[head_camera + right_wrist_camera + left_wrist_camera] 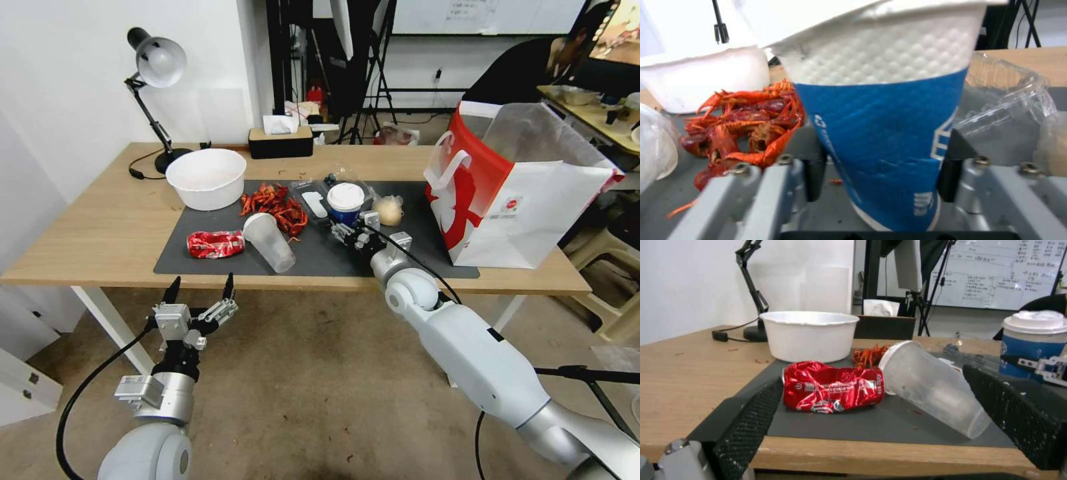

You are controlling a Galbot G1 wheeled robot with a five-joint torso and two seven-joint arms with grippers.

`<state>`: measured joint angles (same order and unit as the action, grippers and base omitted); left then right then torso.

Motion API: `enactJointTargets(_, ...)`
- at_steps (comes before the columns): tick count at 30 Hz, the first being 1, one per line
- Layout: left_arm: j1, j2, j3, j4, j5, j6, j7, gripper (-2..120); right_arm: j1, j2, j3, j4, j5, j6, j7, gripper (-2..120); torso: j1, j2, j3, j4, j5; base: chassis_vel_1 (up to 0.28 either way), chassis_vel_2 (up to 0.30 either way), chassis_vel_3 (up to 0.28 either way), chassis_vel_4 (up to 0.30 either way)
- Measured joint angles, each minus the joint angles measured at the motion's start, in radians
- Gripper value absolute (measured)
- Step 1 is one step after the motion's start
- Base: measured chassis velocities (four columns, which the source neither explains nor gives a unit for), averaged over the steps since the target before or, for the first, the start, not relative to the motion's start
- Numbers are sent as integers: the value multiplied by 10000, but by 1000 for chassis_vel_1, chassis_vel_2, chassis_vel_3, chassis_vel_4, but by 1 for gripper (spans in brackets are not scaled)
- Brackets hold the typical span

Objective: Pick up the trash from the table and place it into the takeout bag.

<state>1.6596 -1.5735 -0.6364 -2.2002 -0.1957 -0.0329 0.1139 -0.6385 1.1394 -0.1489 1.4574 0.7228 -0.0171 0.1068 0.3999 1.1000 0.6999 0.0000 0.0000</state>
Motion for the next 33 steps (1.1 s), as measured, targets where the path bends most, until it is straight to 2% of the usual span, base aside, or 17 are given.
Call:
enactJointTargets(1,3,1,5,6,0,-15,0,100,-27,-6,22,58,4,-3,18,38,0,0,0,0,0,0,0,0,0)
enactJointTargets(3,4,2,11,9,3,-21,0,100,-44,-10,34,89,7,-7,29,36,0,0,0,0,0,0,0,0,0)
enactJointTargets(5,7,-1,42,19,20,-40,1,100,-110,-51,85,221,25,-32,84,25,0,0,0,0,-1,0,0,0,0)
enactJointTargets(7,9,-1,50,20,23,-44,3,100,-126,-63,100,258,28,-37,100,22,0,0,0,0,0,0,0,0,0)
enactJointTargets(10,25,8,64,20,38,-72,8,100,-250,-130,303,651,104,-77,182,8,0,0,0,1,0,0,0,0,0)
enactJointTargets(11,25,8,64,20,38,-72,8,100,-250,-130,303,651,104,-77,182,8,0,0,0,1,0,0,0,0,0)
enactJointTargets(14,41,32,58,20,46,-108,10,100,-402,-214,755,1450,338,-273,335,0,0,0,1,0,-1,0,0,0,0)
enactJointTargets(16,41,36,58,20,47,-118,12,100,-457,-242,1022,1866,510,-418,448,0,1,0,1,1,2,0,0,0,0)
enactJointTargets(19,45,50,54,20,51,-141,14,100,-488,-311,2064,3143,1286,-1015,962,0,0,0,0,1,1,0,0,0,0)
enactJointTargets(21,45,52,55,20,52,-141,14,100,-475,-321,2167,3269,1362,-1082,1037,0,1,0,0,0,2,0,0,0,0)
enactJointTargets(23,45,48,71,18,71,-160,26,100,-255,-491,3185,4376,2051,-1771,1888,0,1,0,0,2,-2,0,0,0,0)
enactJointTargets(25,45,47,78,14,79,-164,28,100,-222,-536,3355,4526,2154,-1899,2049,0,1,0,0,1,-2,0,0,0,0)
enactJointTargets(26,48,40,114,2,113,-169,41,100,-114,-738,3967,4977,2475,-2358,2652,0,0,0,0,0,1,0,0,0,0)
enactJointTargets(29,49,35,135,-2,169,-181,59,100,-10,-996,4495,5230,2671,-2710,3127,0,0,0,0,-2,1,0,0,0,0)
enactJointTargets(33,55,38,202,-2,253,-232,128,100,317,-1493,5304,5250,2947,-3640,4482,0,0,0,0,0,1,0,0,0,0)
